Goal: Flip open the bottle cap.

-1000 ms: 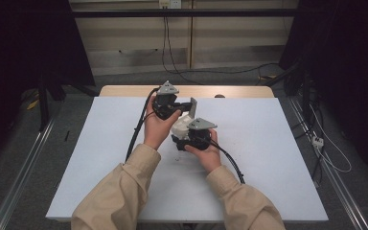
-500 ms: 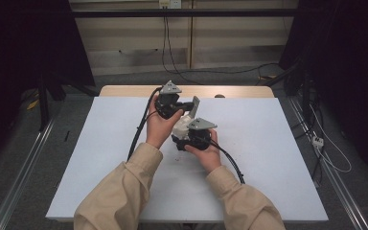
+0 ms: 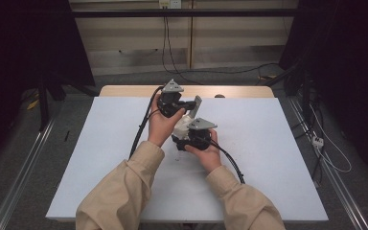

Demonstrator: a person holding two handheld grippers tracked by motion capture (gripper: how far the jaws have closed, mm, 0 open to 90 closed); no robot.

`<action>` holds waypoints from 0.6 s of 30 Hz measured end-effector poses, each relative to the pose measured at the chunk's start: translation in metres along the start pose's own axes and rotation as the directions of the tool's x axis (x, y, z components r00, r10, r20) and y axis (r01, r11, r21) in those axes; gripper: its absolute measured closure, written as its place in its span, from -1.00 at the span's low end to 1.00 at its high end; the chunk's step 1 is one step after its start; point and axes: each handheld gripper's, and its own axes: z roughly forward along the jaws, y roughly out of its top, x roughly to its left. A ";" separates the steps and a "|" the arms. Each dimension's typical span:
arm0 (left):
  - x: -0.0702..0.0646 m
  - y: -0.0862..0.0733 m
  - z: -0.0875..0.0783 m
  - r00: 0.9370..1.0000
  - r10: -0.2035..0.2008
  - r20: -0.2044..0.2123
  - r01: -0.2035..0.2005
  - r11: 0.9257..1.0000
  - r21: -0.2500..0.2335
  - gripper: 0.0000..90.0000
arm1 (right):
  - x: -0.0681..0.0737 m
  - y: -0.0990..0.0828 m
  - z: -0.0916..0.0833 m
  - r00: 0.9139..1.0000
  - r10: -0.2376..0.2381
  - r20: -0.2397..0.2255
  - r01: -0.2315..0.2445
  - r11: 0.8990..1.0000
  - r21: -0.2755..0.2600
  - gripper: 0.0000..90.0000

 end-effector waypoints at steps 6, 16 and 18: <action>0.000 0.000 0.003 1.000 -0.004 0.003 0.004 1.000 0.003 1.00 | 0.000 0.000 0.000 1.000 0.001 -0.001 -0.001 1.000 0.002 -0.58; 0.001 0.000 0.006 1.000 -0.014 0.005 0.014 1.000 0.005 1.00 | 0.000 0.000 0.000 1.000 0.000 -0.002 0.000 1.000 0.001 -0.59; 0.001 0.000 0.007 1.000 -0.017 0.005 0.017 1.000 0.005 1.00 | 0.000 0.000 0.000 1.000 0.001 -0.002 -0.001 1.000 0.000 -0.59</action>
